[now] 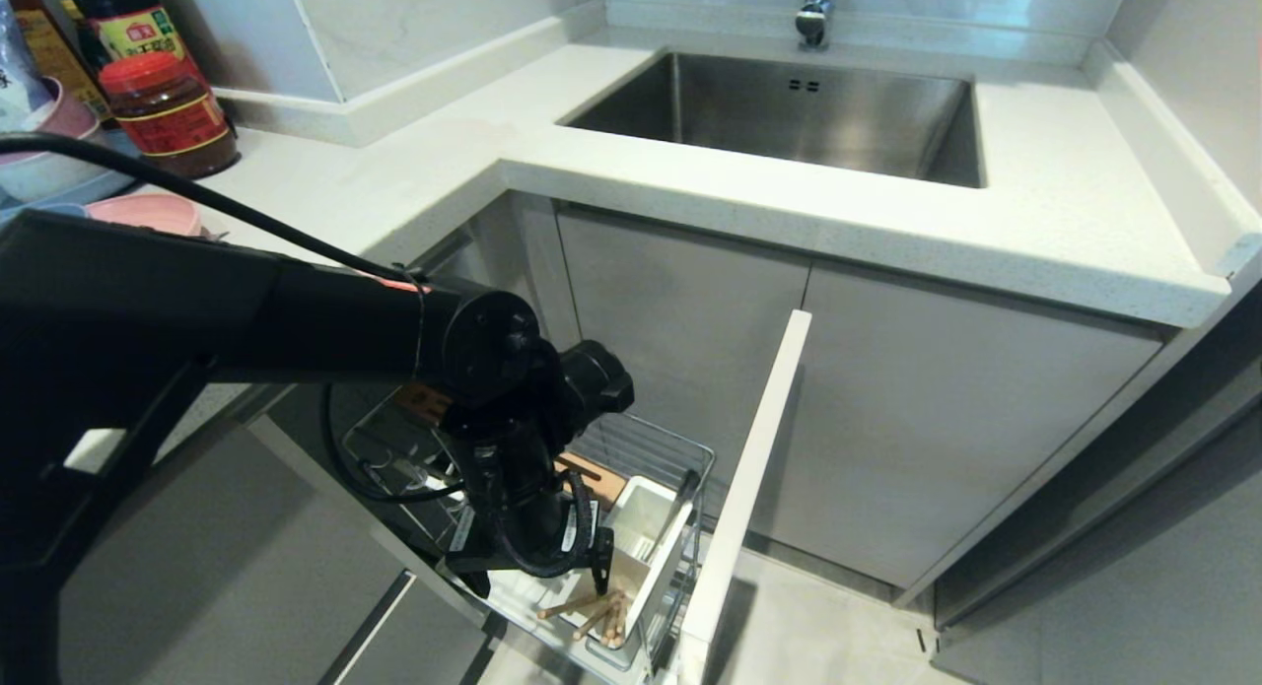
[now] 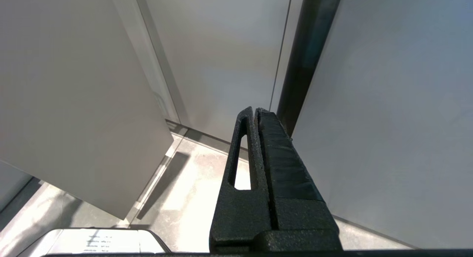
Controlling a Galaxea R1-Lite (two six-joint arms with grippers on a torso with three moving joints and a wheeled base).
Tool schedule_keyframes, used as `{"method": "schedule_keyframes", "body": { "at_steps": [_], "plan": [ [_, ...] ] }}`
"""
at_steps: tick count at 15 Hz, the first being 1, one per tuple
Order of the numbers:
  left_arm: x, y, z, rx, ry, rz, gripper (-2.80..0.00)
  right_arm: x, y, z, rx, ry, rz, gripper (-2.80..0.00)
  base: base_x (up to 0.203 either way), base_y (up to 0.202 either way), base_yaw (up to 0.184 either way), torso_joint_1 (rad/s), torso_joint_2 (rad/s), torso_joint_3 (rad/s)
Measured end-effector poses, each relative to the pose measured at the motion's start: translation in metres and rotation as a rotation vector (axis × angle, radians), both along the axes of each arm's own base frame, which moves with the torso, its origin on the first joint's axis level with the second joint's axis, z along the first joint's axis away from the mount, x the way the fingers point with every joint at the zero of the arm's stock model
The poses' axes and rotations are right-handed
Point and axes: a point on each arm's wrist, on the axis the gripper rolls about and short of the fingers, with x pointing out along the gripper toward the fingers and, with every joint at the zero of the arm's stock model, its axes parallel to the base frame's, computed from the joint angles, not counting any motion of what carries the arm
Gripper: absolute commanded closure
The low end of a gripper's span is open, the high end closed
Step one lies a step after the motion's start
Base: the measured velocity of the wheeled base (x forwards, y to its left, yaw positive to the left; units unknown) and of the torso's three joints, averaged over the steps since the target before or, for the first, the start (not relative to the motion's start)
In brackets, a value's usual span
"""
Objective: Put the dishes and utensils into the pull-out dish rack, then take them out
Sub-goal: Take the chopsticks out of the cupboard
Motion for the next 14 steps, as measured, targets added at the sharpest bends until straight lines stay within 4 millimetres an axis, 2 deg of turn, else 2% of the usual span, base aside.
{"method": "schedule_keyframes", "body": {
  "at_steps": [8,14],
  "plan": [
    [0.011,0.011,-0.011,0.041,0.018,0.03,-2.8,0.0,0.0,0.0,0.0,0.0,0.0,0.0,0.0,0.0,0.0,0.0,0.0,0.0],
    [0.014,0.023,-0.02,0.091,0.055,-0.032,-2.8,0.0,0.0,0.0,0.0,0.0,0.0,0.0,0.0,0.0,0.0,0.0,0.0,0.0]
  ]
}}
